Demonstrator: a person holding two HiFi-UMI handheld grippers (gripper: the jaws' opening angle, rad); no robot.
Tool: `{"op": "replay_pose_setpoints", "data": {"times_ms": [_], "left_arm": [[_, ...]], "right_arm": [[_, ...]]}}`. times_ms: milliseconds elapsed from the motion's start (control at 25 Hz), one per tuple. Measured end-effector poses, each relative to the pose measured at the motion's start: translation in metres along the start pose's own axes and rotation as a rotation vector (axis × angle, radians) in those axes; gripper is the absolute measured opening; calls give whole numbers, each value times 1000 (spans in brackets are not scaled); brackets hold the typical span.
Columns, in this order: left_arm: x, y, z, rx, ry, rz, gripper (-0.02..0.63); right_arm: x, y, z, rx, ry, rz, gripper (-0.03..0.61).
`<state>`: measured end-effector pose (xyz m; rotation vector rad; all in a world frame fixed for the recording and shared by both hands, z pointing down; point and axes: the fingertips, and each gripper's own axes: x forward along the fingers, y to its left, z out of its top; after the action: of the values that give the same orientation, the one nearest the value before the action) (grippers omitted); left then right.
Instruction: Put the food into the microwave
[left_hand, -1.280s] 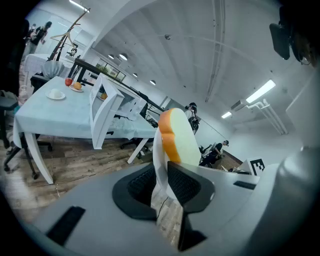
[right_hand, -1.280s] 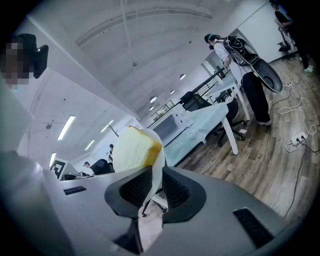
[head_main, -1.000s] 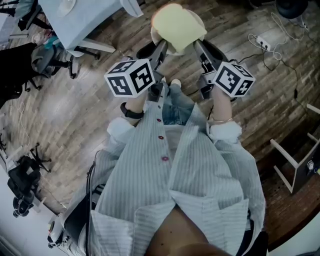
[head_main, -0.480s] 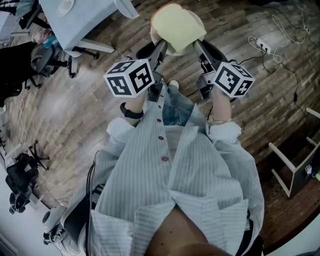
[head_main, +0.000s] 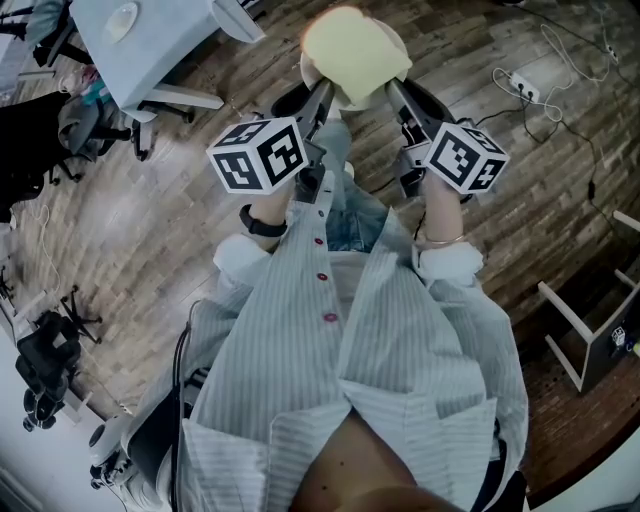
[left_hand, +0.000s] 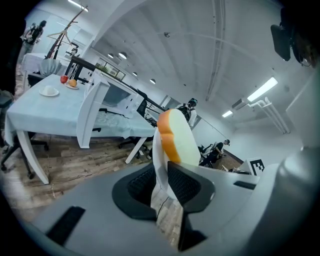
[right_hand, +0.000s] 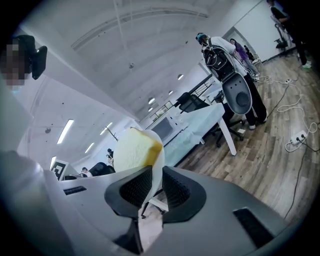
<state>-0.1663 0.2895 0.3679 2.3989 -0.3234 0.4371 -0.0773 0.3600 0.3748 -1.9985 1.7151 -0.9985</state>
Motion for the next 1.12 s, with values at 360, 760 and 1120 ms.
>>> {"op": "replay_pose_setpoints", "data": {"times_ms": [360,760,1120], "left_arm": [[38,14,30,0,-1,-14,65],[103,40,81,-24,-2,-19,65],[141,64,129,-29,-29,-3,64]], "right_arm": [[32,-20,28,3,-2,-14,75],[92,-52,80,0,-1,-28,75],[145,-69,117,23,10,-2,75]]}}
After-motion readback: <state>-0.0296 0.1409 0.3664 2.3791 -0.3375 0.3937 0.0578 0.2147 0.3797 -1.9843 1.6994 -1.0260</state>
